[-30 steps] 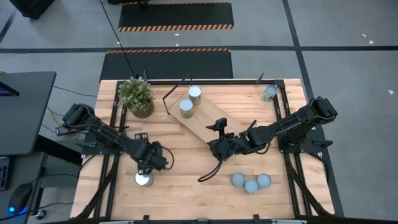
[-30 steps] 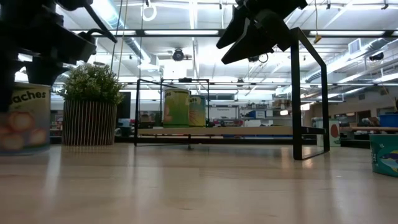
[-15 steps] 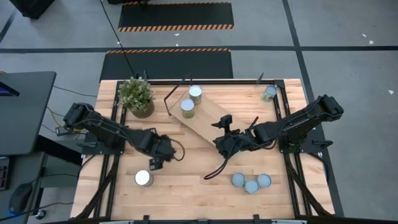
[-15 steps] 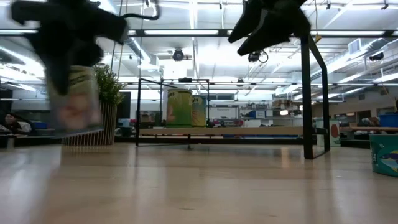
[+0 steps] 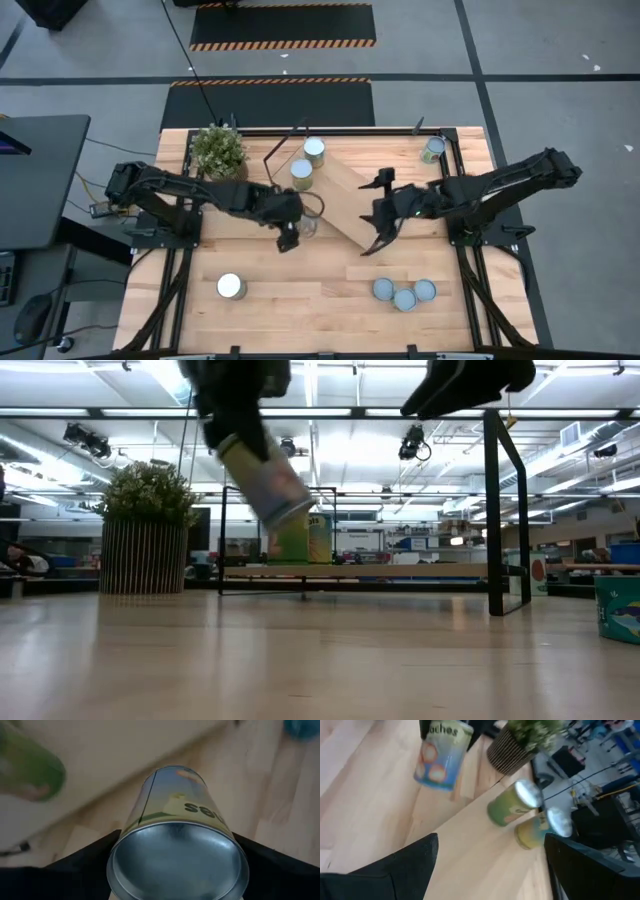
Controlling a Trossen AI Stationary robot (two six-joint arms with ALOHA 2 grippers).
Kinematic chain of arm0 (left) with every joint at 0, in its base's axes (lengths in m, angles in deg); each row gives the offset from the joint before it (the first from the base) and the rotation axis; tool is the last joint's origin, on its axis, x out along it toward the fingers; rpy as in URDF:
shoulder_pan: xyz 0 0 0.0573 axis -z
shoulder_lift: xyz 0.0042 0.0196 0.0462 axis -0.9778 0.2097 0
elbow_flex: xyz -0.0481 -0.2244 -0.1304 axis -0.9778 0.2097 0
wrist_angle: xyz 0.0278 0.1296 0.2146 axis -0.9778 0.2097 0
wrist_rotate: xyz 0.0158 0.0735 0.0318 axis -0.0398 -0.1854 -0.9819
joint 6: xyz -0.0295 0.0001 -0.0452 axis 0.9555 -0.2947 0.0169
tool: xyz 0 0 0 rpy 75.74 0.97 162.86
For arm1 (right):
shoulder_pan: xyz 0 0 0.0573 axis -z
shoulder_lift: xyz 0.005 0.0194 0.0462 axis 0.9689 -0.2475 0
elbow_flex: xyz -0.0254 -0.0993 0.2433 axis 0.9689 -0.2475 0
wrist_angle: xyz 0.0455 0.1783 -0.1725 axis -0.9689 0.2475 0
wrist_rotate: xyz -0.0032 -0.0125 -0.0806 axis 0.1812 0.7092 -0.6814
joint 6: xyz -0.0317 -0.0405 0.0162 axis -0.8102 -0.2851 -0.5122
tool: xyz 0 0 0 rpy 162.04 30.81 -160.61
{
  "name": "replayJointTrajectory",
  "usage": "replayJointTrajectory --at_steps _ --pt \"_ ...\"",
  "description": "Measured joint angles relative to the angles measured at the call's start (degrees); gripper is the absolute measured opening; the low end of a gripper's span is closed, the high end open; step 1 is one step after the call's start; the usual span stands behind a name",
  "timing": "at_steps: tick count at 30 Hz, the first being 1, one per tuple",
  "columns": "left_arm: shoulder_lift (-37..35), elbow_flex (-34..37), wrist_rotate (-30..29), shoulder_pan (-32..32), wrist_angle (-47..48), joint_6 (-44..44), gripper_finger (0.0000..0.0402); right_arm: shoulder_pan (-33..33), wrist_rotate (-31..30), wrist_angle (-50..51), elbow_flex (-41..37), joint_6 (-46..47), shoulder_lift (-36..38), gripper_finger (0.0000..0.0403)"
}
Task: Pick and place cans onto a shelf
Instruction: Put the canned peaches on the shelf
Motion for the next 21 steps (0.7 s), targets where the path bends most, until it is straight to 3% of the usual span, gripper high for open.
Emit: replayJointTrajectory --at_steps 5,10,21 --pt "0.35 -3.84 -0.11 -3.98 -1.49 -0.85 0.0330 0.82 0.59 -0.78 -0.97 -0.62 5.87 0.0373" --pt "5.49 -10.55 0.00 -6.25 -0.64 -2.60 0.0330 1.22 2.80 -0.93 -2.22 -0.88 9.55 0.0373" --pt "24.87 -34.32 2.55 -11.18 17.77 -11.41 0.0330 1.93 2.98 -0.76 -3.79 -1.03 12.01 0.0373"
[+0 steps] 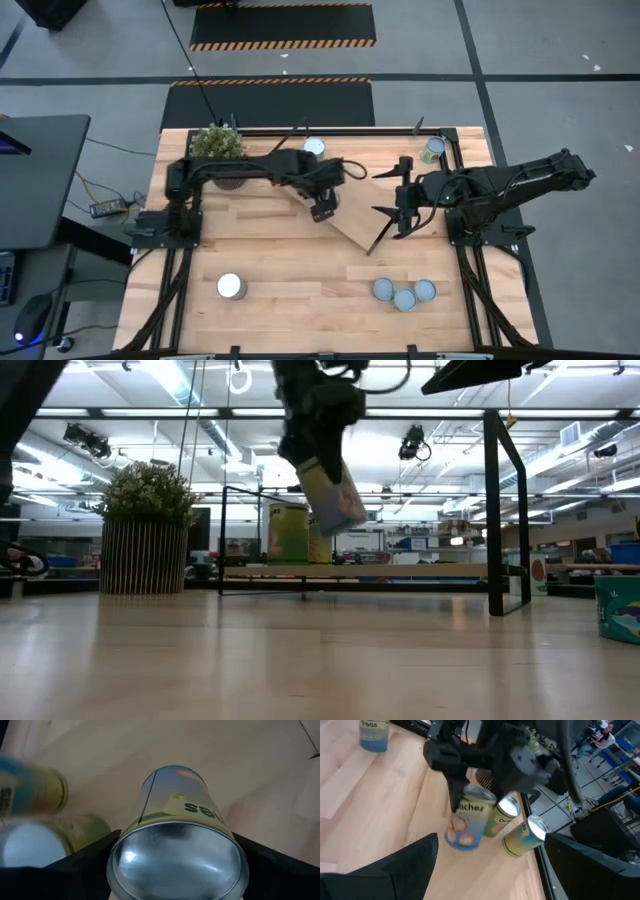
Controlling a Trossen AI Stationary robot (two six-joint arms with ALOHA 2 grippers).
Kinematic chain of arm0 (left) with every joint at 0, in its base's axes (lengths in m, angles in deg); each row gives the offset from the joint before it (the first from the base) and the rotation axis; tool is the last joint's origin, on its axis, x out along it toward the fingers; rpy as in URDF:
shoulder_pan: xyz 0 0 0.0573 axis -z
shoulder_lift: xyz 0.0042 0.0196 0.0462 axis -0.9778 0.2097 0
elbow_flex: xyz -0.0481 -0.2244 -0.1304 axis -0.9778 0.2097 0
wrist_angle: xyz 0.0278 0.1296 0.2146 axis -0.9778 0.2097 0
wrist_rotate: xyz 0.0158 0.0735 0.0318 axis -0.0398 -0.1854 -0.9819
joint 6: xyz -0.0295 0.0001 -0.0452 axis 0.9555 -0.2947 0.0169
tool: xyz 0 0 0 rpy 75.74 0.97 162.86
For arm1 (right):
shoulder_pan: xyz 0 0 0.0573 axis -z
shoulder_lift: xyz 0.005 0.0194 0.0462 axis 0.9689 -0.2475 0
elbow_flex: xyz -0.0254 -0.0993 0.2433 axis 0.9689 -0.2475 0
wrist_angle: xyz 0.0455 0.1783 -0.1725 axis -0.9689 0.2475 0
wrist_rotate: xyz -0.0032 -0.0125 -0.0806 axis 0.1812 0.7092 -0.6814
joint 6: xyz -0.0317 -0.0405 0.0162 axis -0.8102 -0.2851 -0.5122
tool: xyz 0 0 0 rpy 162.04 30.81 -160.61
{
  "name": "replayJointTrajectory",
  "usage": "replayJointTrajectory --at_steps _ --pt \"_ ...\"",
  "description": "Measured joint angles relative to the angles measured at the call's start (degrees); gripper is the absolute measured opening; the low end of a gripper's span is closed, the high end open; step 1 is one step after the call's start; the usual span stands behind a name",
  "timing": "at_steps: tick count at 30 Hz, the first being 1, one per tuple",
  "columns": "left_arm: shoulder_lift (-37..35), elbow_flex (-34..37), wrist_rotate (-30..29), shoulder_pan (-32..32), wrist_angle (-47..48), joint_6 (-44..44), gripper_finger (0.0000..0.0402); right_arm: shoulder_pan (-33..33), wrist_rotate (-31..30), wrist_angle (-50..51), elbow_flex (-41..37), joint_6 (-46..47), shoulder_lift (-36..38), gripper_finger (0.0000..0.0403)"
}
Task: Pick and place cans onto a shelf
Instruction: Put the canned peaches on the shelf
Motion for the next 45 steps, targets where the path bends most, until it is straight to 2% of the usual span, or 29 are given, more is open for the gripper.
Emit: replayJointTrajectory --at_steps 5,12,33,36,41,45 --pt "5.24 -5.23 1.99 -1.51 1.08 -5.46 0.0330 0.02 0.00 0.14 -0.95 -0.02 0.09 0.0373" --pt "7.02 -5.15 3.26 -1.81 2.88 -11.83 0.0330 0.02 0.02 0.21 -1.73 -0.04 0.25 0.0373" --pt "7.78 -5.06 1.90 -1.13 3.21 -15.38 0.0336 0.00 0.06 -0.39 -1.74 0.00 0.59 0.0373" --pt "7.78 -5.05 0.55 -0.69 3.21 -15.43 0.0336 0.00 0.07 -0.37 -1.74 0.04 0.59 0.0373" --pt "7.84 -5.01 -5.54 0.25 3.24 -15.51 0.0342 0.00 0.04 -0.50 -1.74 0.09 0.59 0.0373" --pt "7.85 -5.01 -7.15 0.95 3.11 -16.51 0.0353 0.00 0.23 -0.81 -1.71 0.07 0.59 0.0373"
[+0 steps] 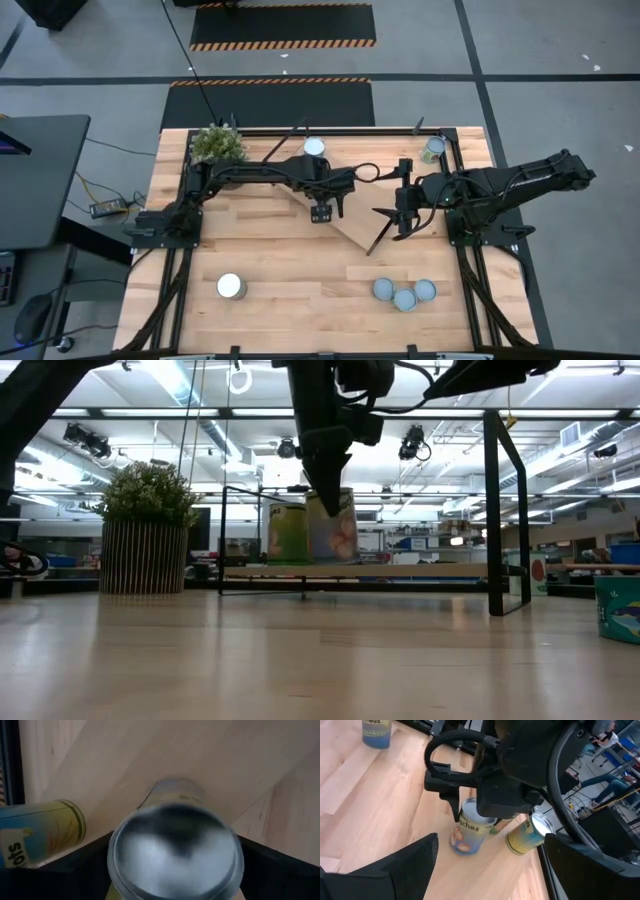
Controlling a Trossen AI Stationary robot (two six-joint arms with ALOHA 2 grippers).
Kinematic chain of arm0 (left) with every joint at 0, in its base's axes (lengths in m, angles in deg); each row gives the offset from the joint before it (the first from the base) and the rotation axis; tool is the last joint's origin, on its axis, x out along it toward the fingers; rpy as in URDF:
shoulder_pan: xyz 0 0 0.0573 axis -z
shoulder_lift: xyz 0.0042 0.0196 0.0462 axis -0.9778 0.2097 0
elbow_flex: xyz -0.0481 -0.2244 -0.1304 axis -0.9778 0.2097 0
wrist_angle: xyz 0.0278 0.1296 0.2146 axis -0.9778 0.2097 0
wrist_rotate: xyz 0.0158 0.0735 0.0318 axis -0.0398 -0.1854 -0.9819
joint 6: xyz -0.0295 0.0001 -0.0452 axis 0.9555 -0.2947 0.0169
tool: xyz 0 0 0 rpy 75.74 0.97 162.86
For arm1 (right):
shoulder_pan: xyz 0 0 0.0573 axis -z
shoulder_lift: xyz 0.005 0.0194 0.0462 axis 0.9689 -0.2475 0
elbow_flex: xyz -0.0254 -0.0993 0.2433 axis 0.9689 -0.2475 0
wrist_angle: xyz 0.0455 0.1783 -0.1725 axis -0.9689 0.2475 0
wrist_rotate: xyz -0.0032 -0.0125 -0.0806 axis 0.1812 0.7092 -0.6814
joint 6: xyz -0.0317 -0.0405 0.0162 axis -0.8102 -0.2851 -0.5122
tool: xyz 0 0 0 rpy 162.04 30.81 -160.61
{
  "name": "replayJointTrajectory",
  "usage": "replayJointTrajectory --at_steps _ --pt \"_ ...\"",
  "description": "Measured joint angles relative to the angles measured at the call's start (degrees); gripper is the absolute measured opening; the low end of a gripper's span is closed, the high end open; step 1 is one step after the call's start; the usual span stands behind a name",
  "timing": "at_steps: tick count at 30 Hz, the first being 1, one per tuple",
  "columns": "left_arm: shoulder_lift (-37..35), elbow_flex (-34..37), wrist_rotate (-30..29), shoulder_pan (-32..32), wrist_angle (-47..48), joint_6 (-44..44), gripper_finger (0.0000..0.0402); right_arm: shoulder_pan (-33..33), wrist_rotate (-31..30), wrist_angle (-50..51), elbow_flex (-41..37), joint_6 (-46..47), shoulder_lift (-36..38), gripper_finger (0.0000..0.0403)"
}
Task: Pick and place cans onto a shelf
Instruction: Put the canned peaches on the shelf
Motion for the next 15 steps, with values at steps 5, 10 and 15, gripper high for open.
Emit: replayJointTrajectory --at_steps 5,10,15 --pt "0.00 0.00 -1.02 0.36 -0.05 -0.01 0.0354 -0.02 0.16 -0.04 0.03 -0.02 0.00 0.0373" --pt "0.00 0.00 -1.93 0.37 -0.24 -0.56 0.0355 -0.02 0.19 -0.07 0.03 0.07 -0.02 0.0373" --pt "0.00 0.00 -3.92 0.98 -0.48 -1.56 0.0355 -0.02 0.27 -0.07 0.03 0.07 -0.02 0.0373"
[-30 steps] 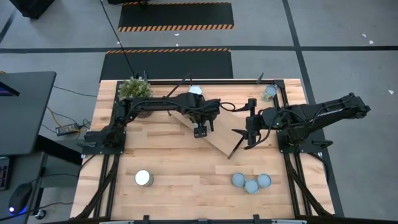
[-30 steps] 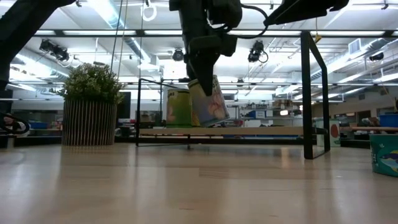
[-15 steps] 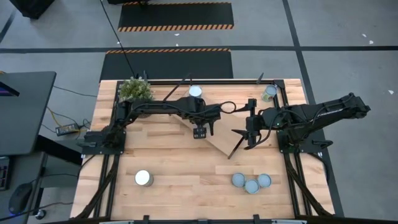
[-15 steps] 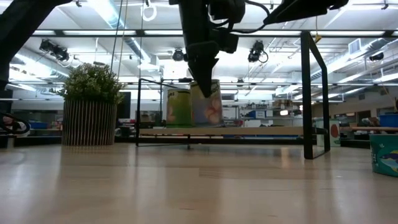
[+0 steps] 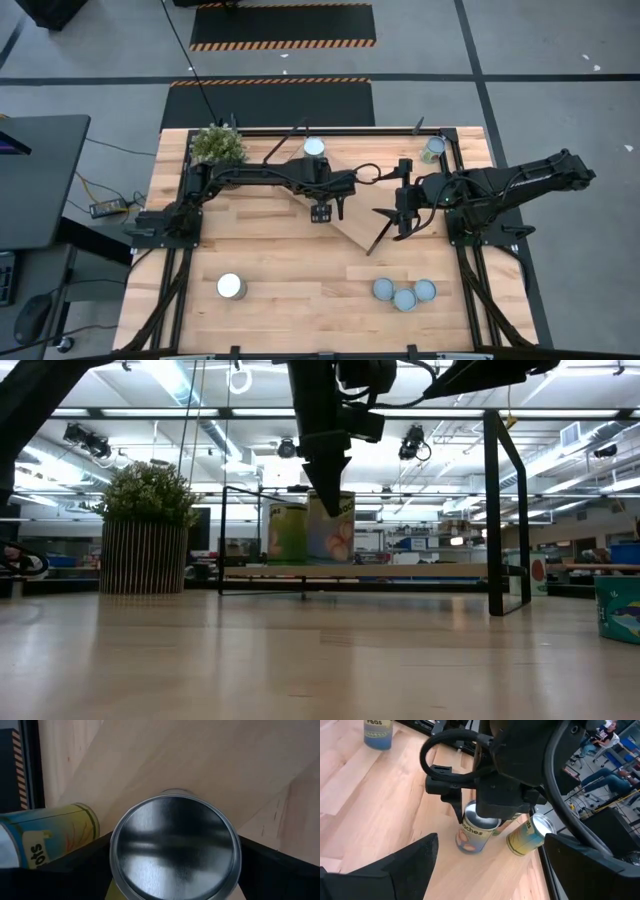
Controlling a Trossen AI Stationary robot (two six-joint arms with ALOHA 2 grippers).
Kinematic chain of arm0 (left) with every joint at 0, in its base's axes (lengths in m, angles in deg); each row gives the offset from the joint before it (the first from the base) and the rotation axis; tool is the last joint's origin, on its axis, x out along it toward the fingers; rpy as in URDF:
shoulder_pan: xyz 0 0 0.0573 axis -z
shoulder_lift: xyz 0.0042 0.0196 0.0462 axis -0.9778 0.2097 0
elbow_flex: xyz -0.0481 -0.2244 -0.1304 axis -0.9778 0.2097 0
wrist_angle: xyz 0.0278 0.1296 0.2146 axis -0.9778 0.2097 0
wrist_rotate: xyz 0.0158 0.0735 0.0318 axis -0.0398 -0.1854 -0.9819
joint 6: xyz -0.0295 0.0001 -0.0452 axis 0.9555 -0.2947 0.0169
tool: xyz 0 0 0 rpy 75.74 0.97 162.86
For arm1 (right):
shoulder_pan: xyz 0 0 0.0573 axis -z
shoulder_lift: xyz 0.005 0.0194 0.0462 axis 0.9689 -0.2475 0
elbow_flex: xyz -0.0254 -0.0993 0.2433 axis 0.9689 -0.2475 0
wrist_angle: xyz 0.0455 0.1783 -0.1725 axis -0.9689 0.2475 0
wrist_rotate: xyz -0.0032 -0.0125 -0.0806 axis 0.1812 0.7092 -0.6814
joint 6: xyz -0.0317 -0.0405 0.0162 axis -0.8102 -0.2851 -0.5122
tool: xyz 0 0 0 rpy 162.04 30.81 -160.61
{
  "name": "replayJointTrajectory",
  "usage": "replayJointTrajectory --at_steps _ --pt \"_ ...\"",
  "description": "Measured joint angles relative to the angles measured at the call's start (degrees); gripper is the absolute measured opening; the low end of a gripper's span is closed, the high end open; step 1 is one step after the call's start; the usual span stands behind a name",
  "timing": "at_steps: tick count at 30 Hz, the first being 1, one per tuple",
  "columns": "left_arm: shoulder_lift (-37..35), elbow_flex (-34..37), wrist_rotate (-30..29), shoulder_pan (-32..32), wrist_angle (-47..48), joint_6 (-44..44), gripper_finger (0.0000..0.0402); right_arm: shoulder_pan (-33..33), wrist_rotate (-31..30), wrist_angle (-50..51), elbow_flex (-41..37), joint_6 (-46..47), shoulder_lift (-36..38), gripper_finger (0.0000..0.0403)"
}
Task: Pick and place cans onto a shelf
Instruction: Put the canned peaches on the shelf
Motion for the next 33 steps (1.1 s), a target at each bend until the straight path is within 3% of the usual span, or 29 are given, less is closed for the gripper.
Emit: replayJointTrajectory --at_steps 33 --pt "0.00 0.00 2.77 0.37 -1.19 0.59 0.0355 0.02 0.90 -0.81 0.02 -0.11 0.00 0.0373"
